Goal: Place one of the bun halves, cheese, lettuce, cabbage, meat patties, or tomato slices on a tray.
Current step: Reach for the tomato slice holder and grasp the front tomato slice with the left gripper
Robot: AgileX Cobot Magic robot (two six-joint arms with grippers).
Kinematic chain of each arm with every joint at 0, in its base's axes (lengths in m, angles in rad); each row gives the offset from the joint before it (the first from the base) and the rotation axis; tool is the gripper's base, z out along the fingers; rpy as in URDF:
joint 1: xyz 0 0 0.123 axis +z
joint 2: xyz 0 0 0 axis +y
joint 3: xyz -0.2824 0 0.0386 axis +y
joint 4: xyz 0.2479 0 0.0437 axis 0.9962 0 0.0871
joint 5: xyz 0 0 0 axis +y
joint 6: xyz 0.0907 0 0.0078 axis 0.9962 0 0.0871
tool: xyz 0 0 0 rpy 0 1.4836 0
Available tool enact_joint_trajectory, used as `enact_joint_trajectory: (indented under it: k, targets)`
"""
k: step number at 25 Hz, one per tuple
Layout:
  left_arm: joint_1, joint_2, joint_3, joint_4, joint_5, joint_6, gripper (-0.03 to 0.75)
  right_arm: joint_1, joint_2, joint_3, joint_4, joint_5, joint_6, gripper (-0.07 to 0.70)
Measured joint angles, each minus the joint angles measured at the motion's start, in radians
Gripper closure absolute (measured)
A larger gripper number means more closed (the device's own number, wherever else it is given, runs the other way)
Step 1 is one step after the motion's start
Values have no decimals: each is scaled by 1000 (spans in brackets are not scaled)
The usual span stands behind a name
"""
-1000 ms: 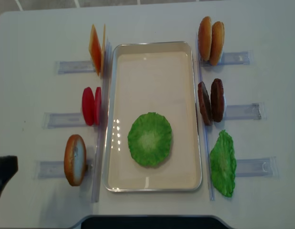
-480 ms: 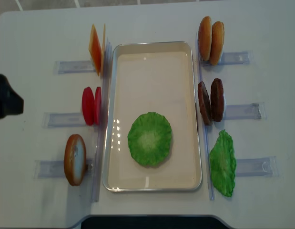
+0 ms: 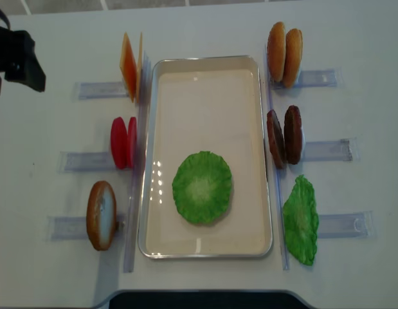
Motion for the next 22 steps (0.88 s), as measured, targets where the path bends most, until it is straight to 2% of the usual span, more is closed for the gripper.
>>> enact_joint_trajectory:
  k: [5,10,22]
  targets:
    - [0,144,-85,6,-1,1,73,0,0,0,0,0,0,277]
    - [0,238,-127,0,-3,1,71,0,0,0,0,0,0,277]
    - [0,293,-155,0,-5,-24,71,0,0,0,0,0,0,277]
